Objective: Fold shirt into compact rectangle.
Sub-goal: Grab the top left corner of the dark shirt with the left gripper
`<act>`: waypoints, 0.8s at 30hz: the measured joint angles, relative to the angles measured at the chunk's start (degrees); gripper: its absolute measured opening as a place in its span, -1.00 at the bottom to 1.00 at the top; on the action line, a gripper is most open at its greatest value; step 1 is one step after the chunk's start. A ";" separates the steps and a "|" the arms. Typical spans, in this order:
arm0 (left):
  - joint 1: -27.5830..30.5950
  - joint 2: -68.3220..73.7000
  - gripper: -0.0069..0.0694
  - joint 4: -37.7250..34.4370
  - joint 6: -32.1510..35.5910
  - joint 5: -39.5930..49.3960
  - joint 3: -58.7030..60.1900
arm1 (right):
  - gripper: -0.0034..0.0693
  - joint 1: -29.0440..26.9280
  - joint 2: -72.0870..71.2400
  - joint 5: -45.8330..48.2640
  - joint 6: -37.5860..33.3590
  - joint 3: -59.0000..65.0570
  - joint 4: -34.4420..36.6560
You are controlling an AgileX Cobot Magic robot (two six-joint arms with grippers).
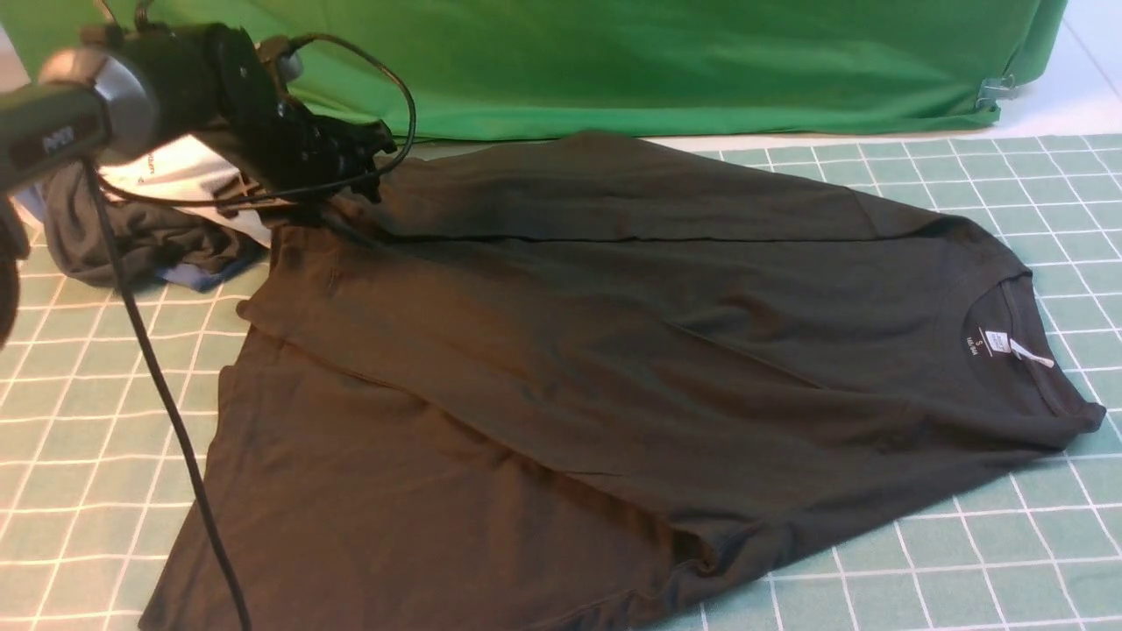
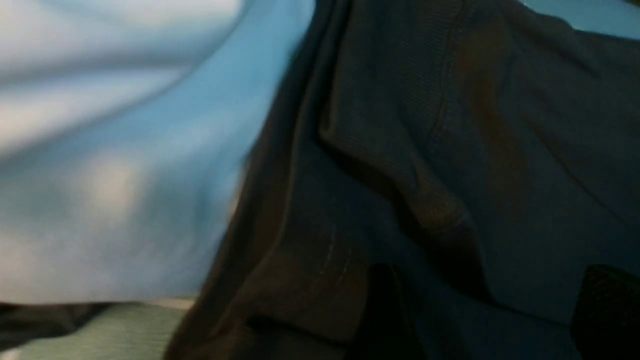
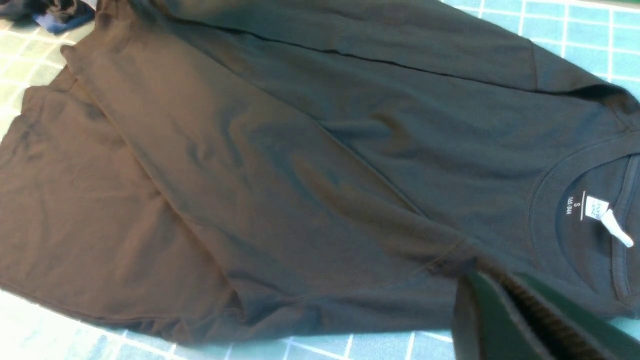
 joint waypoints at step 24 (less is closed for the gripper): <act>0.40 5.15 -0.65 -3.10 -1.03 -11.69 0.00 | -0.76 0.00 0.00 0.13 0.00 0.00 0.00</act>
